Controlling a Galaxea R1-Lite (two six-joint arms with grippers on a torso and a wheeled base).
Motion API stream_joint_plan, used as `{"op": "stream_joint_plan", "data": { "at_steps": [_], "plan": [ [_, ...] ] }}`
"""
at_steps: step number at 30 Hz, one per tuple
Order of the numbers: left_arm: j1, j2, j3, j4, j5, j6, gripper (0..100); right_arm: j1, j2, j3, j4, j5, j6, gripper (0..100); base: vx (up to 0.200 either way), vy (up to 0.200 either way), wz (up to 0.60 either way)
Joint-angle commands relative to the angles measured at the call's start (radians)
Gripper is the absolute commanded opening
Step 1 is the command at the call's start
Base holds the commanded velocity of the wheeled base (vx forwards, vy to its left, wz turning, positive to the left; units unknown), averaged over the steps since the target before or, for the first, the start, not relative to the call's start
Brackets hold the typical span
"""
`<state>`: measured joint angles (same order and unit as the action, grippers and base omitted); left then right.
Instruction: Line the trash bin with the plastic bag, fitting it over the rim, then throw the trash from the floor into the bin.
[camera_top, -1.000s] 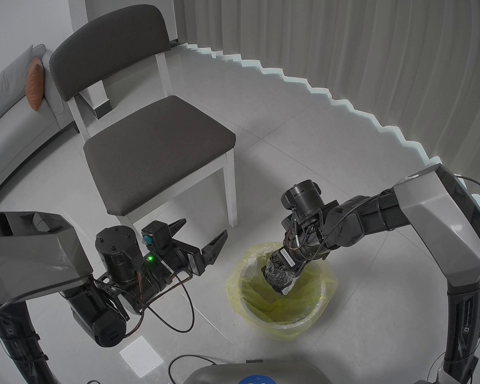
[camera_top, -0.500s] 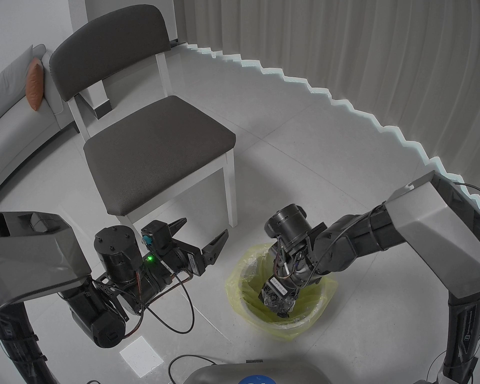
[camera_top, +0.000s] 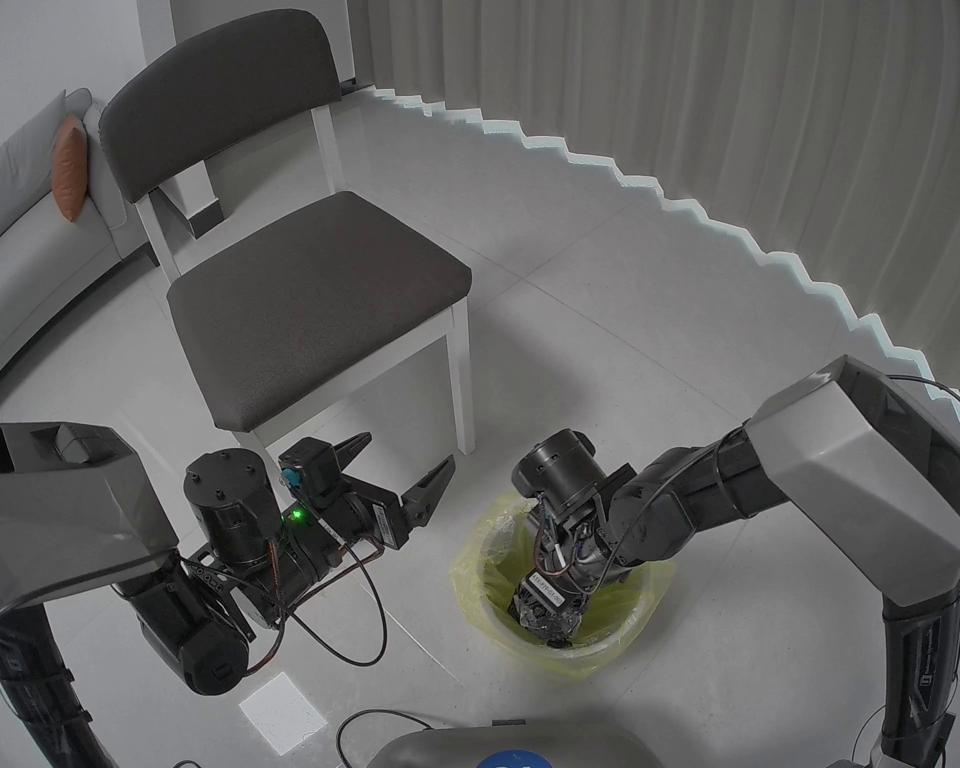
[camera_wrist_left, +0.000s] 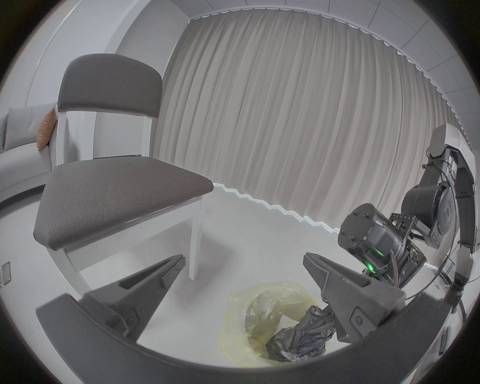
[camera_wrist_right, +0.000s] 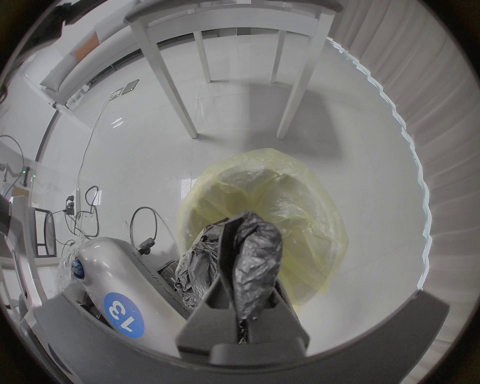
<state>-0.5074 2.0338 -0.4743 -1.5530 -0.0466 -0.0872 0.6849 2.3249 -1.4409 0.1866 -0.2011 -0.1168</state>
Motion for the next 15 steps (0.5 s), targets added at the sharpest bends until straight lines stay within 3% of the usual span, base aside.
{"op": "stream_joint_plan", "data": {
  "at_steps": [1,15],
  "plan": [
    [0.001,-0.001,-0.001,-0.010,-0.001,0.000,100,-0.038,0.044,-0.021,0.001,0.000,-0.001,0,0.000,0.000,0.00],
    [0.000,0.003,-0.006,-0.010,-0.001,0.000,100,-0.189,0.128,-0.153,0.002,-0.001,-0.003,0,0.000,0.000,0.00]
  ]
}}
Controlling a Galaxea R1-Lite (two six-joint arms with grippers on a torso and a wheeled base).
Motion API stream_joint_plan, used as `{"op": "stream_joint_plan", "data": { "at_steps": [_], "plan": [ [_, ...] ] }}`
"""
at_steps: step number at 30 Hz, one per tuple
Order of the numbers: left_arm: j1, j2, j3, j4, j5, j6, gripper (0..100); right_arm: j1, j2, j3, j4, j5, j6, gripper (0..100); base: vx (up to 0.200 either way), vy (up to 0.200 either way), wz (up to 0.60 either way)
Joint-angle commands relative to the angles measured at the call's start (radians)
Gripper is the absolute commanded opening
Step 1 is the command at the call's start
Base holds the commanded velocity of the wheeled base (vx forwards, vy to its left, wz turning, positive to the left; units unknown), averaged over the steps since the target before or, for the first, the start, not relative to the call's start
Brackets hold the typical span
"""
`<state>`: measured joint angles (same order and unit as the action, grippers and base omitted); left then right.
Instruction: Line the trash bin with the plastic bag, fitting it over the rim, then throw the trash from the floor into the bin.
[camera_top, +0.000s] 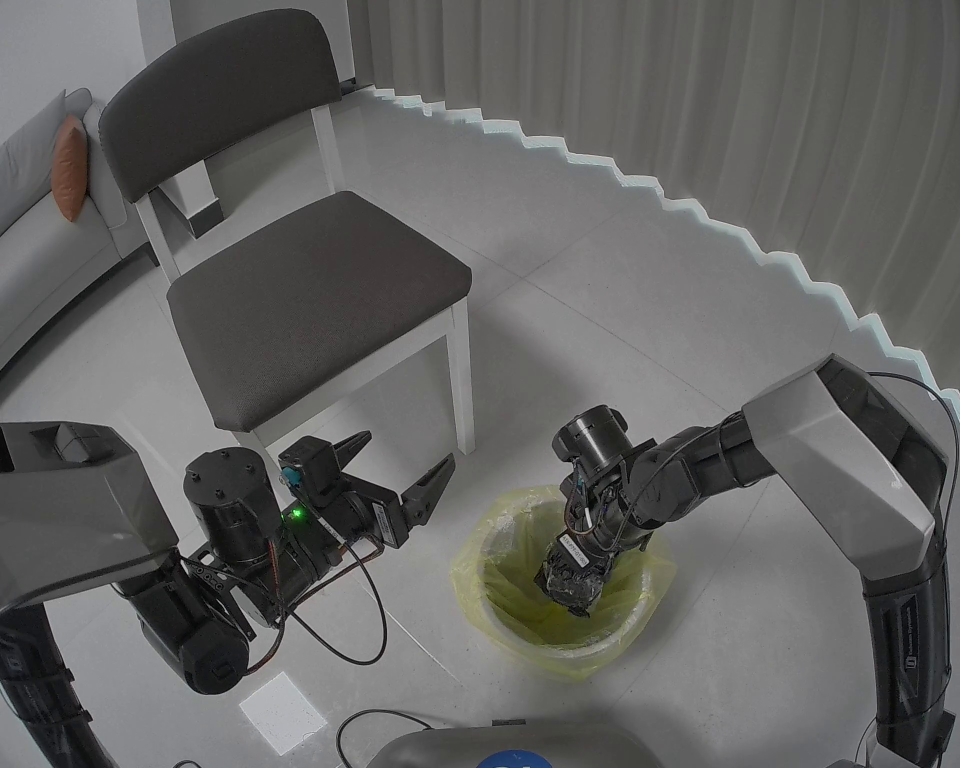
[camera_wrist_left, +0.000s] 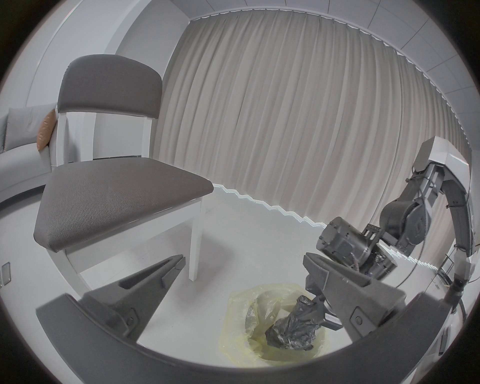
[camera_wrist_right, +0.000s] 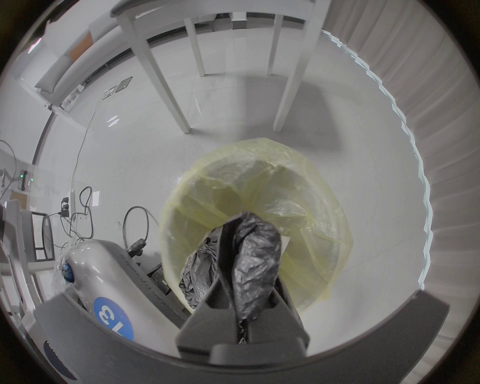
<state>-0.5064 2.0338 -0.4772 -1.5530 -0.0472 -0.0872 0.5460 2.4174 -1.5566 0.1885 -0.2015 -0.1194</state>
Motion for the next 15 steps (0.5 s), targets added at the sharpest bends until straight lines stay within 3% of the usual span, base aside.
{"op": "stream_joint_plan", "data": {
  "at_steps": [1,10,15],
  "plan": [
    [-0.003,0.003,-0.003,-0.010,0.000,0.000,100,-0.057,0.038,-0.042,0.002,-0.001,0.001,0,0.000,0.000,0.00],
    [-0.006,0.003,-0.003,-0.010,0.000,0.000,100,-0.057,0.034,-0.028,0.003,-0.001,0.004,0,0.000,0.000,0.00],
    [-0.003,0.000,-0.003,-0.010,0.000,0.000,100,0.011,0.028,0.029,0.002,-0.001,0.004,0,0.000,0.000,0.00]
  ]
}}
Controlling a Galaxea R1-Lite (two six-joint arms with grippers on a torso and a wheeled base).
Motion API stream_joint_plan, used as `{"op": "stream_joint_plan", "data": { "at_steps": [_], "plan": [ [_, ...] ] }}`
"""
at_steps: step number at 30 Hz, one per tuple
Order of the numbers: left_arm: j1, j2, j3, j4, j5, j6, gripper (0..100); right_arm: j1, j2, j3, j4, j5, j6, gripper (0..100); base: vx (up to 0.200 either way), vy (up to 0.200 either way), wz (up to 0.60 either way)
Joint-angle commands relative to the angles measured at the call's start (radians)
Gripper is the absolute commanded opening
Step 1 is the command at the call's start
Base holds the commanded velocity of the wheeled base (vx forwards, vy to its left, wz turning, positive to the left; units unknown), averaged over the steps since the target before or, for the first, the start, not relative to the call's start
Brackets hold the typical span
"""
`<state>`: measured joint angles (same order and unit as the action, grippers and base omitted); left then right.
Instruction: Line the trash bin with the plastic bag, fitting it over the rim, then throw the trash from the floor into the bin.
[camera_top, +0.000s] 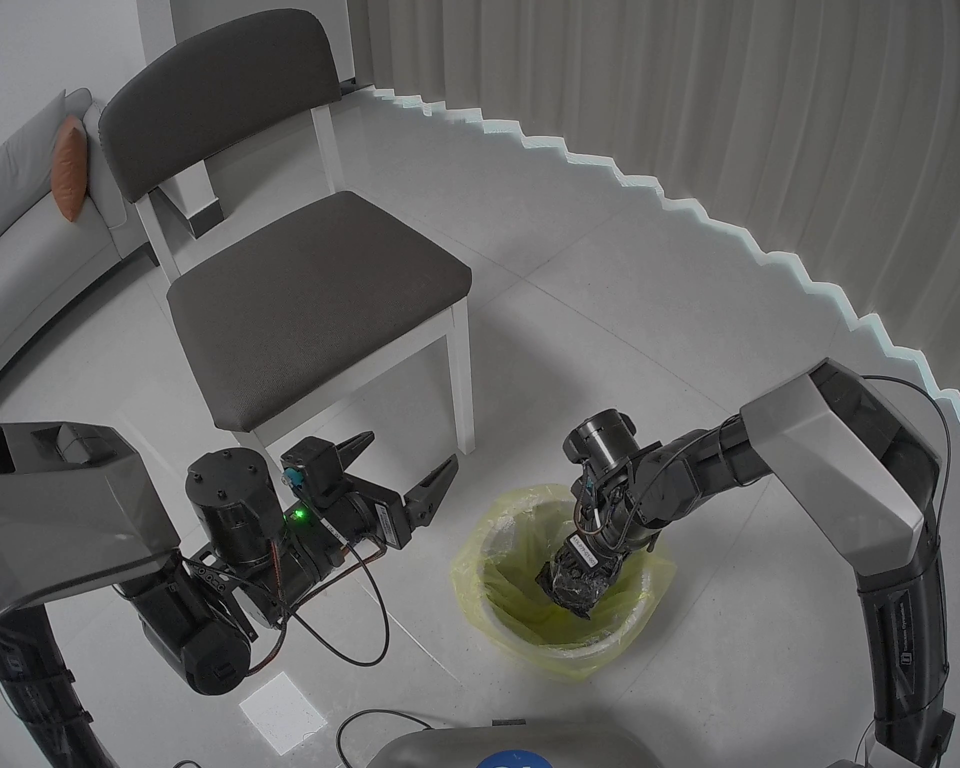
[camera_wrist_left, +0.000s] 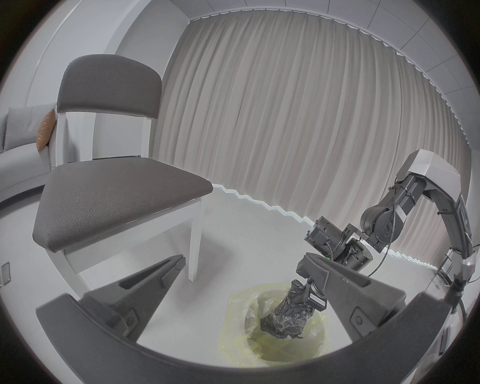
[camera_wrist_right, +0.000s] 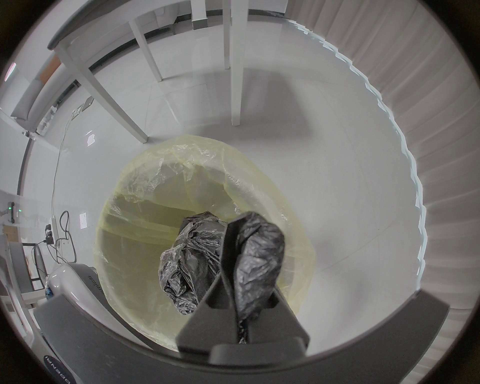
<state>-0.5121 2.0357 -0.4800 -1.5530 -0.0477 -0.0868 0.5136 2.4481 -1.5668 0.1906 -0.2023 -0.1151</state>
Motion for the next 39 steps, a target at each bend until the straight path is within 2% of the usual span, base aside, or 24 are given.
{"op": "stream_joint_plan", "data": {
  "at_steps": [1,7,13,17,20,26,29,39],
  "plan": [
    [0.003,-0.002,0.000,-0.010,0.000,-0.001,100,0.057,-0.003,0.047,0.000,0.000,0.000,0,0.000,0.000,0.00],
    [0.004,-0.008,0.000,-0.010,0.000,-0.001,100,0.134,-0.001,0.073,0.001,-0.002,-0.003,0,0.000,0.000,0.00],
    [0.006,-0.020,0.001,-0.010,0.000,-0.001,100,0.166,0.006,0.103,0.000,-0.009,-0.001,0,0.000,0.000,0.00],
    [0.006,-0.020,0.000,-0.010,0.000,-0.001,100,0.166,0.012,0.079,-0.003,-0.009,-0.003,0,0.000,0.000,0.00],
    [0.006,-0.020,0.001,-0.010,0.000,-0.001,100,0.154,0.038,-0.022,0.000,-0.011,0.000,0,0.000,0.000,0.00],
    [0.009,-0.019,-0.003,-0.010,-0.001,-0.001,100,0.141,0.063,-0.118,-0.002,-0.012,0.005,0,0.000,0.000,0.00],
    [0.009,-0.017,-0.003,-0.010,-0.001,-0.001,100,0.134,0.077,-0.153,-0.008,-0.037,0.009,0,0.000,0.000,0.00],
    [0.009,-0.019,-0.002,-0.010,-0.001,-0.001,100,0.114,0.074,-0.105,0.000,-0.046,0.009,0,0.000,0.000,0.00]
  ]
}}
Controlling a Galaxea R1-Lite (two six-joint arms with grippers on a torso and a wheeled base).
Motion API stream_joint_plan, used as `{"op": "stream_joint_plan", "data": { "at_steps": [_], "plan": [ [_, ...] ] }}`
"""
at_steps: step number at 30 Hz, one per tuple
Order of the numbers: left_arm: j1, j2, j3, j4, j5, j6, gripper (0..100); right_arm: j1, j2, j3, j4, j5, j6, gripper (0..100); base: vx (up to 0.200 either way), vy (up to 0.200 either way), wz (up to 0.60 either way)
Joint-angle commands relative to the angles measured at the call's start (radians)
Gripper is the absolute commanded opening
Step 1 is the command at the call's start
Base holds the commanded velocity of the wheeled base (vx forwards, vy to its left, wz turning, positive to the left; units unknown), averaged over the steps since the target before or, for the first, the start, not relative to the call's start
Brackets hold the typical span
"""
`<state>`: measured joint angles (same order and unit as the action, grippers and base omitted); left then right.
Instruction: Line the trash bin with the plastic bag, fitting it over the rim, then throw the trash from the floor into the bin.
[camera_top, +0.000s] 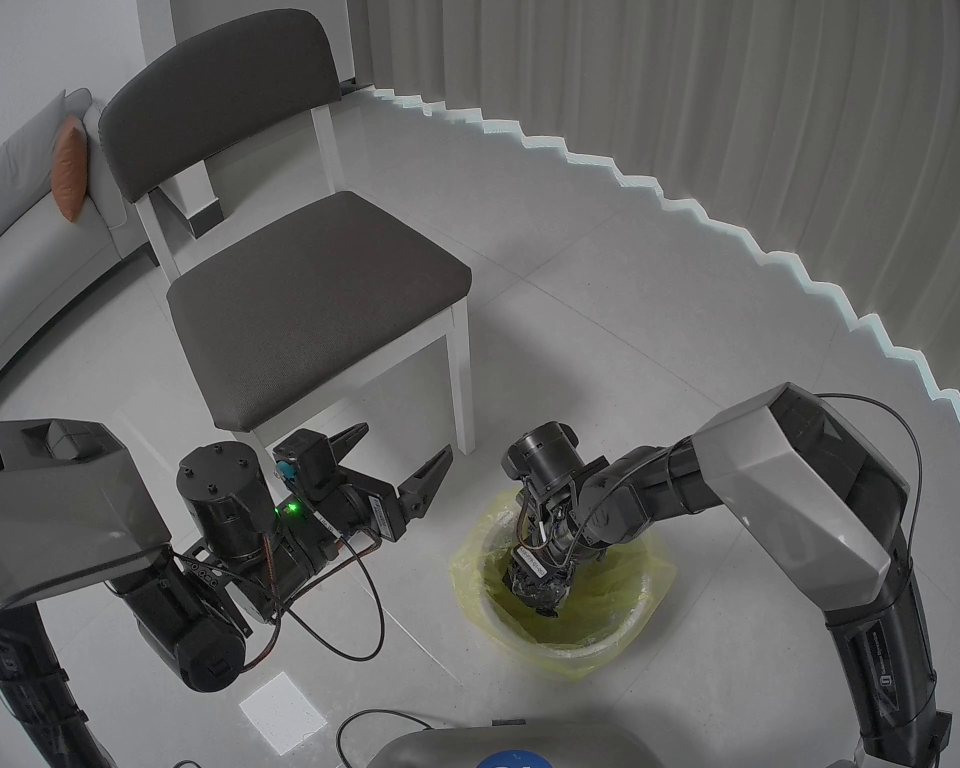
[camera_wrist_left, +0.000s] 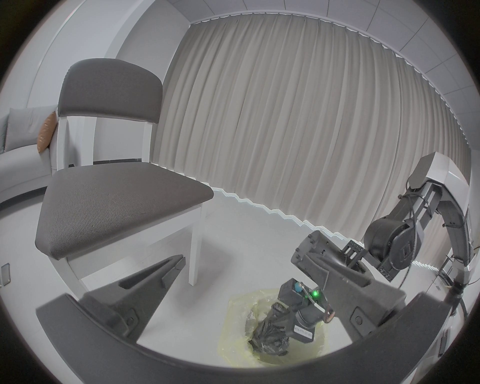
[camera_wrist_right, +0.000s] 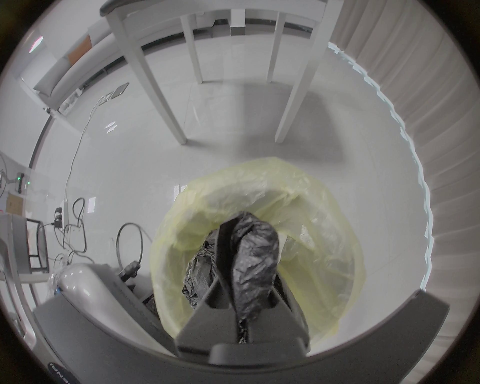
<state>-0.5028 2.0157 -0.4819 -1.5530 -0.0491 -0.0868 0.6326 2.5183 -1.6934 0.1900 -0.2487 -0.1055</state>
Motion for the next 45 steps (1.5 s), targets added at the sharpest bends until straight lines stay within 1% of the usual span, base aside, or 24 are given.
{"op": "stream_joint_plan", "data": {
  "at_steps": [1,14,21,29,31,36,41,45],
  "plan": [
    [0.000,0.001,0.000,-0.010,0.000,-0.001,100,-0.007,0.005,0.028,0.000,0.000,0.000,0,0.000,0.000,0.00],
    [0.000,0.006,0.000,-0.010,0.000,-0.001,100,-0.085,0.047,0.077,-0.003,-0.001,0.000,0,0.000,0.000,0.00],
    [0.000,0.011,-0.001,-0.010,0.000,-0.001,100,-0.073,0.053,0.097,-0.006,0.000,-0.002,0,0.000,0.000,0.00],
    [0.000,0.009,-0.003,-0.010,0.000,-0.001,100,-0.037,0.036,0.124,-0.004,0.000,-0.002,0,0.000,0.000,0.00],
    [0.000,0.005,-0.001,-0.010,0.000,-0.001,100,-0.016,0.025,0.149,0.002,0.000,-0.010,0,0.000,0.000,0.00],
    [0.000,0.001,-0.001,-0.010,0.000,-0.001,100,-0.016,0.031,0.152,0.002,0.000,-0.011,0,0.000,0.000,0.00],
    [0.000,0.003,-0.001,-0.010,0.000,-0.001,100,-0.016,0.043,0.130,0.002,0.002,-0.022,0,0.000,0.000,0.00],
    [0.000,0.006,-0.001,-0.010,0.000,-0.001,100,-0.024,0.070,0.061,0.002,0.002,-0.016,0,0.000,0.000,0.00]
  ]
}}
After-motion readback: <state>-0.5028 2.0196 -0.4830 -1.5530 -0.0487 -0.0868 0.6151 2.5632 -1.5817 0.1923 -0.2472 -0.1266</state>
